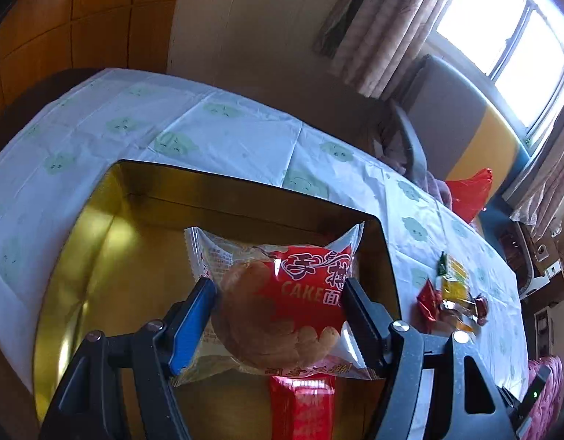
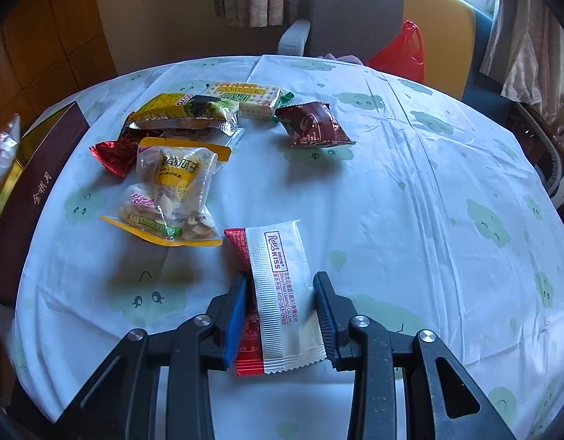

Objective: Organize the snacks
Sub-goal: 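Lower the bread roll bag into the tin while the right gripper carries the wafer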

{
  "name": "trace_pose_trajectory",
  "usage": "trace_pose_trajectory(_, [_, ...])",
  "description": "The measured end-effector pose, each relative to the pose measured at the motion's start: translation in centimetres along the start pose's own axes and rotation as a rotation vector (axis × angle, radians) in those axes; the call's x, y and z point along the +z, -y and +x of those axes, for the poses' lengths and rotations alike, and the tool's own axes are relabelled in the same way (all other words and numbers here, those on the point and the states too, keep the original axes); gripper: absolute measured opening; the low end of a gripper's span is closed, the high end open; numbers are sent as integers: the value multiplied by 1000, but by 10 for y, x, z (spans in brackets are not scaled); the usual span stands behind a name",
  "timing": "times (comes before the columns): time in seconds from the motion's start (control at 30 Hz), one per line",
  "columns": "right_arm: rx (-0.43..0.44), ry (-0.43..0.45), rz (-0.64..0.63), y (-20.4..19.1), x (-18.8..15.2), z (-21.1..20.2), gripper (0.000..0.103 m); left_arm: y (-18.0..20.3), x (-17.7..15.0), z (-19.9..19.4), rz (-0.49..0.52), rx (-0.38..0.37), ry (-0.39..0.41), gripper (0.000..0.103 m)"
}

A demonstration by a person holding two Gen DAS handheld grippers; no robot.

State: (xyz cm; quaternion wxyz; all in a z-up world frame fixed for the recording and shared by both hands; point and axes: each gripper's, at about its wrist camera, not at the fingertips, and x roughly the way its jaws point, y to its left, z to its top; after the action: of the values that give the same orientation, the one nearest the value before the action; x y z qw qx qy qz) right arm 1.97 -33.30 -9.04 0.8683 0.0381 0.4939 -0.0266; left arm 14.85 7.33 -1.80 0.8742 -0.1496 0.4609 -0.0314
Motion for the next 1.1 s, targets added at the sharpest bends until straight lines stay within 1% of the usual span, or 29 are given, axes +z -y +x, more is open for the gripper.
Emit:
trace_pose_trajectory(0.03, [-1, 2, 1, 0, 0, 0, 36, 2, 4, 9, -14, 9, -10, 72])
trace_pose_trajectory(0.1, [-8, 2, -2, -1, 0, 0, 37, 10, 10, 20, 9, 1, -18, 73])
trace_pose_trajectory(0.17, [-12, 3, -3, -2, -1, -1, 37, 17, 14, 31, 23, 20, -21, 75])
trace_pose_trajectory(0.23, [-15, 6, -3, -3, -1, -1, 37, 19, 16, 38, 20, 8, -46, 78])
trace_pose_trajectory(0.33, [-13, 14, 4, -2, -2, -2, 37, 18, 10, 36, 17, 26, -50, 79])
trace_pose_trajectory(0.4, [-11, 20, 12, -2, -3, -2, 38, 15, 4, 30, 16, 56, -46, 79])
trace_pose_trajectory(0.47, [-16, 26, 10, -3, -3, -2, 39, 12, -3, 19, 29, 72, -21, 79])
trace_pose_trajectory(0.53, [-20, 32, 9, -3, -4, -2, 39, 12, -9, 9, 60, 95, 9, 79])
trace_pose_trajectory(0.6, [-21, 36, 13, -3, -4, -3, 39, 16, -11, 6, 117, 111, 18, 79])
trace_pose_trajectory(0.67, [-24, 37, 12, -3, -4, -3, 39, 16, -11, -1, 113, 115, 24, 79])
trace_pose_trajectory(0.7, [-25, 38, 12, -3, -5, -3, 39, 16, -12, -7, 107, 111, 41, 79])
trace_pose_trajectory(0.77, [-23, 42, 21, -3, -5, -3, 39, 17, -18, -20, 119, 141, 65, 79])
trace_pose_trajectory(0.9, [-37, 56, 11, -5, -7, -4, 39, 20, -43, -47, 171, 179, 107, 79])
trace_pose_trajectory(0.93, [-39, 57, 8, -5, -7, -4, 39, 22, -52, -54, 193, 204, 125, 79])
trace_pose_trajectory(1.0, [-40, 58, 9, -5, -7, -5, 39, 23, -65, -64, 211, 232, 147, 79])
trace_pose_trajectory(1.1, [-50, 62, 13, -6, -8, -5, 38, 22, -80, -74, 218, 253, 162, 79])
